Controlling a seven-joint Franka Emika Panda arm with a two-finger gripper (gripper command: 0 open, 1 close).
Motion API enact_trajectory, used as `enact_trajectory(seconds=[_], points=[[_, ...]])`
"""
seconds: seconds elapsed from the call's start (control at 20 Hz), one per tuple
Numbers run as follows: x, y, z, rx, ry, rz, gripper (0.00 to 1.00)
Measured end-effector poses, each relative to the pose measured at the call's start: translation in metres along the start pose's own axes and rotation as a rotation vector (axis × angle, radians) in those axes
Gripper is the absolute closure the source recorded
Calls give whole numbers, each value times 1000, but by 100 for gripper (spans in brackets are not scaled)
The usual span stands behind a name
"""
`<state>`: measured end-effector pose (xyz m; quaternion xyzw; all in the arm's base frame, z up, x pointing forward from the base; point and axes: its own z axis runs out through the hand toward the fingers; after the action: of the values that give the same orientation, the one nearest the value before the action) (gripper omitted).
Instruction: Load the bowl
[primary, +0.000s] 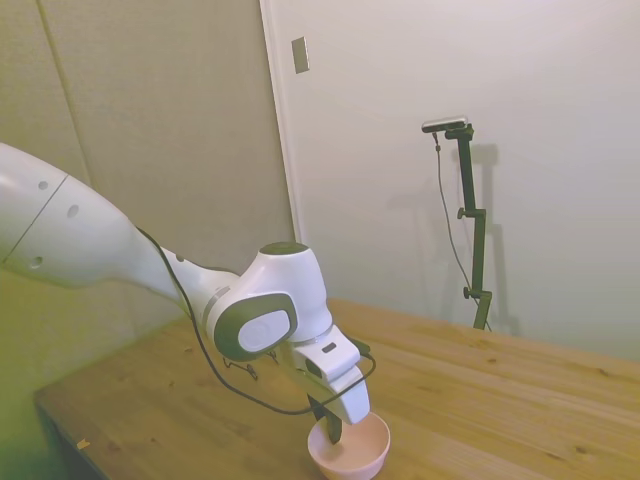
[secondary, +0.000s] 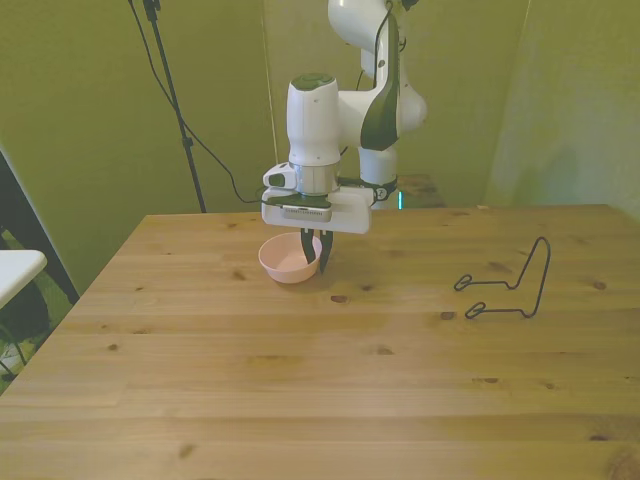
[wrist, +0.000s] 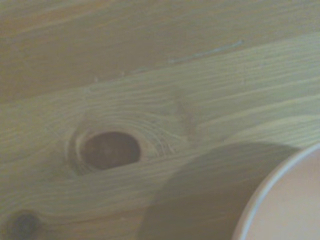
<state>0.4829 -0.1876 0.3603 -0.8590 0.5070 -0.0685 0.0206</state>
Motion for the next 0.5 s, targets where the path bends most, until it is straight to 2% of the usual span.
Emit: enact_trajectory(seconds=[0.2,0.5], points=[[-7,-14,-14,80,-34,-25,100],[-46,-58,-47,184,-108,-85,100]])
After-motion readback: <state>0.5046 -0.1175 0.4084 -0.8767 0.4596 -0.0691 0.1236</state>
